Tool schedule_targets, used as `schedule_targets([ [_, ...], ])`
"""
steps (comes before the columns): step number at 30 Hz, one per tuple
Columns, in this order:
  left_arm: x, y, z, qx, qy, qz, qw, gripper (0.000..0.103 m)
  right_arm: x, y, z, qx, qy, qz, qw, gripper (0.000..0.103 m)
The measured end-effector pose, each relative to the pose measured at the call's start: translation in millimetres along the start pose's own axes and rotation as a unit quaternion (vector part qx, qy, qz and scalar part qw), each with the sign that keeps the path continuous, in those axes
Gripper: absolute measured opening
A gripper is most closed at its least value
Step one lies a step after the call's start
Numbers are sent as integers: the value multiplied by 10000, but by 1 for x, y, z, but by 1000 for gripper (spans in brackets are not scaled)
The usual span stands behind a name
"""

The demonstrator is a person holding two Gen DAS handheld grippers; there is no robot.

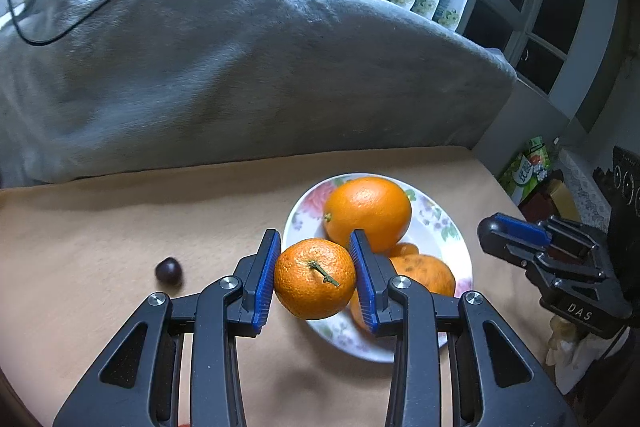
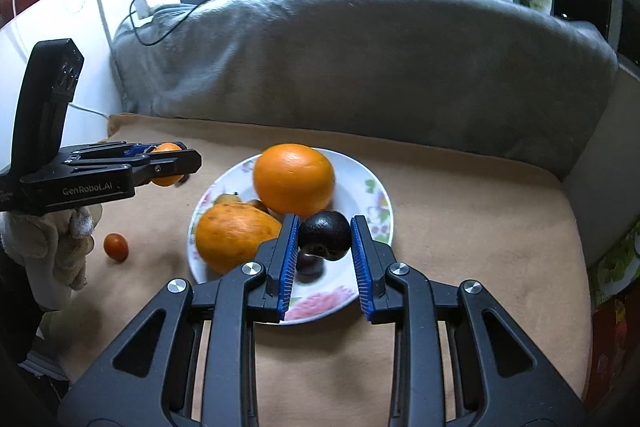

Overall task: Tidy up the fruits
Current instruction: 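Lower the mandarin and plum onto the plate and open both tools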

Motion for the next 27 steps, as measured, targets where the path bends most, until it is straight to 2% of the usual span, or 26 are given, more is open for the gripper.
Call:
schedule_targets([
  [9,-1,-18,7,57,145,-173,9997,34,-13,-15,-2,135,-98,74,9998,28],
  [20,-3,-27,12,109,262,-368,9989,35,-10,-26,-2,218,-78,153,9996,28],
  [24,-3,-26,13,65,258,-393,9989,46,-9,-25,-2,223,-54,175,9996,29],
  [25,-4,-25,14,48,248,-398,9989,46,-8,-25,-2,207,-52,176,9996,36],
  [26,-4,-25,14,43,238,-398,9989,46,-8,-24,-1,176,-50,171,9997,50],
  [27,-4,-24,15,38,232,-394,9989,49,-7,-22,-1,115,-52,167,9998,57],
])
Point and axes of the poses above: each gripper's, at about its wrist camera, not at the fingertips, and y roughly against the way its jaws point, x to its left, z to its top, the point moved 1 cm from there along -y, roughly the way its jaws point, and after that the axes turned 15 degrees about -y, right-handed, at the moved point
